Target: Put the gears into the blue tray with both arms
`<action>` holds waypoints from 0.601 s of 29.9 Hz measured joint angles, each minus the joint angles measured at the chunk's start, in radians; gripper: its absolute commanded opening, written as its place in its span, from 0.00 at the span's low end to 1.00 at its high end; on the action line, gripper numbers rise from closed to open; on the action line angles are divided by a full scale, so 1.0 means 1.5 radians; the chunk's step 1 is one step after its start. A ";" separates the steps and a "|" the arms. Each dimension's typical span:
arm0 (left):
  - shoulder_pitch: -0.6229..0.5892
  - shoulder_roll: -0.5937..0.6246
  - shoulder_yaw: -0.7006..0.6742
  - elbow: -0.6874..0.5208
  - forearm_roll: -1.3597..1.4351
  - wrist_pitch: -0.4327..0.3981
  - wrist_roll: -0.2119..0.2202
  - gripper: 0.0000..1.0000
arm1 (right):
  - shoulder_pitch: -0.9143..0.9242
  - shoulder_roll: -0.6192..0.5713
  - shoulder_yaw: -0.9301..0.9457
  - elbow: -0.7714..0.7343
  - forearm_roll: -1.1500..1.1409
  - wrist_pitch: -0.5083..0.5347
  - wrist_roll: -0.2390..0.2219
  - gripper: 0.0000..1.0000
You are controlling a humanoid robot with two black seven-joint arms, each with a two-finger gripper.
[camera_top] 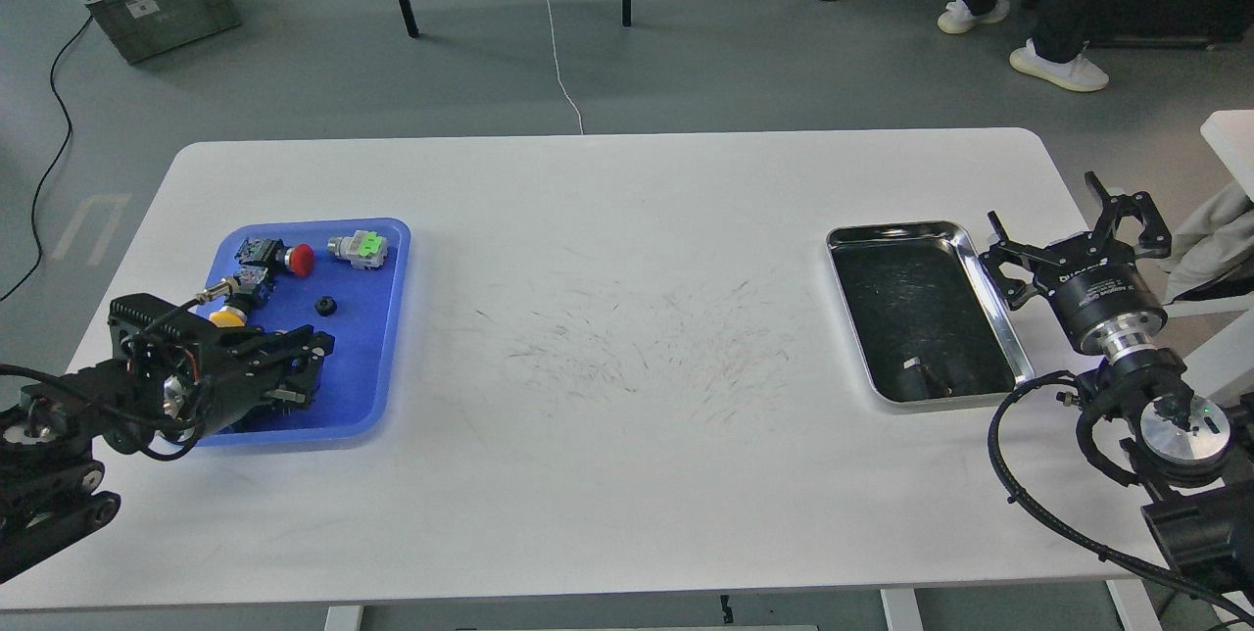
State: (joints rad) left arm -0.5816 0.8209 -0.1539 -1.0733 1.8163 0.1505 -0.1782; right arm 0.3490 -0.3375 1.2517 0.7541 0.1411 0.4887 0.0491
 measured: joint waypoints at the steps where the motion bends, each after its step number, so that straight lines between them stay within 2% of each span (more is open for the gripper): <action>1: 0.001 0.000 0.000 0.000 0.000 0.000 0.000 0.39 | 0.000 0.000 0.000 0.001 0.000 0.000 0.000 0.97; 3: 0.004 0.000 -0.001 0.001 0.000 0.000 0.000 0.58 | 0.000 0.000 0.000 0.001 0.000 0.000 0.000 0.97; 5: 0.006 -0.001 -0.003 0.002 0.000 0.000 0.000 0.90 | 0.000 0.001 -0.001 0.001 0.000 0.000 0.000 0.97; 6: 0.006 -0.001 -0.005 0.002 0.000 0.000 0.000 0.97 | 0.000 0.001 -0.001 0.001 0.000 0.000 0.000 0.98; 13: -0.003 0.002 -0.027 -0.001 -0.011 0.007 -0.003 0.98 | 0.000 0.001 -0.001 0.003 0.000 0.000 0.000 0.97; 18: -0.034 0.005 -0.122 -0.022 -0.014 0.008 -0.005 0.98 | 0.006 0.001 -0.012 0.005 0.000 0.000 -0.002 0.97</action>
State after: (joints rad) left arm -0.6325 0.8290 -0.3363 -1.1060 1.7953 0.1621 -0.1856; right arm 0.3575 -0.3360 1.2343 0.7622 0.1411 0.4887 0.0468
